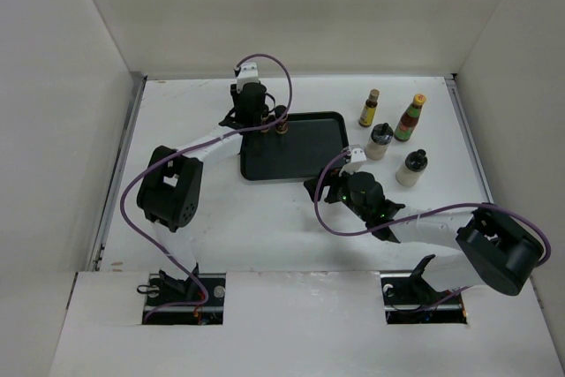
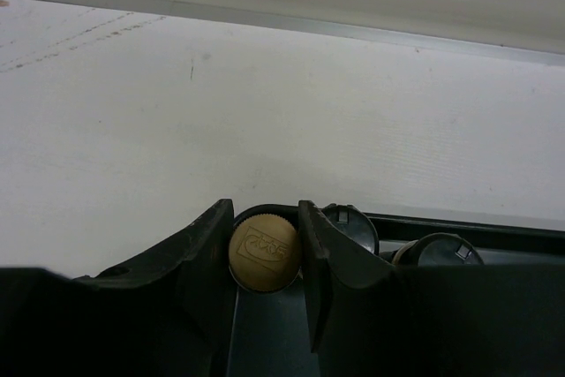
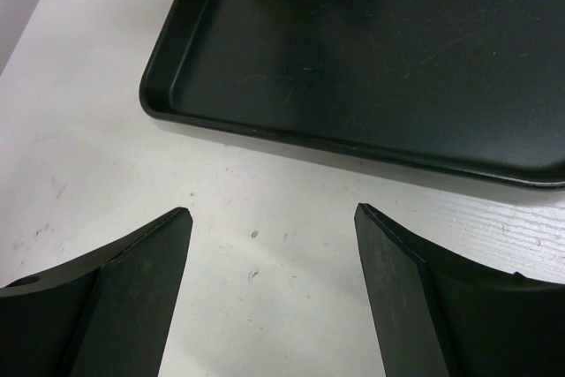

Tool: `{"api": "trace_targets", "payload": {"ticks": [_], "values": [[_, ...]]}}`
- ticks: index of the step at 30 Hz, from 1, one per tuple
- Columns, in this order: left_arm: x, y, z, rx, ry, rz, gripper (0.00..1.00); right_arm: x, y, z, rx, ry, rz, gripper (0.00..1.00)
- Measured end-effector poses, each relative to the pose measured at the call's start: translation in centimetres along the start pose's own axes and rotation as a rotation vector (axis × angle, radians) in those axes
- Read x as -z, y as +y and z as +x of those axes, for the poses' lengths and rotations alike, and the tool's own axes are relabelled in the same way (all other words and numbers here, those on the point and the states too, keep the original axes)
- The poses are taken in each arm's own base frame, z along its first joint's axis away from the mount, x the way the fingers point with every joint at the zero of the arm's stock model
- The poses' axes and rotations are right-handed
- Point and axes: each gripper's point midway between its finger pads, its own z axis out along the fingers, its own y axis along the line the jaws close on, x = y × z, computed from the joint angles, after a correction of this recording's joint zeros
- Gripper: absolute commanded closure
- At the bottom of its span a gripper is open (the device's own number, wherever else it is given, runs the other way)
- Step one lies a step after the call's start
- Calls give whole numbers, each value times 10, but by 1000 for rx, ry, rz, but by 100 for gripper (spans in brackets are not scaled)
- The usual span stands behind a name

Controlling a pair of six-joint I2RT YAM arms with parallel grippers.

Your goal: Organize the condiment bottles

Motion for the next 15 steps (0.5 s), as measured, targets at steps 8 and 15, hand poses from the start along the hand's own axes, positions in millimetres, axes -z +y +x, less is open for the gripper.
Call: {"api": "trace_targets", "payload": {"ticks": [8, 15], "values": [[-3, 5, 6, 34, -20, -3, 67, 0, 0, 0, 0, 0, 0, 19], [-4, 6, 8, 47, -28, -1, 33, 0, 0, 0, 0, 0, 0, 19]]}}
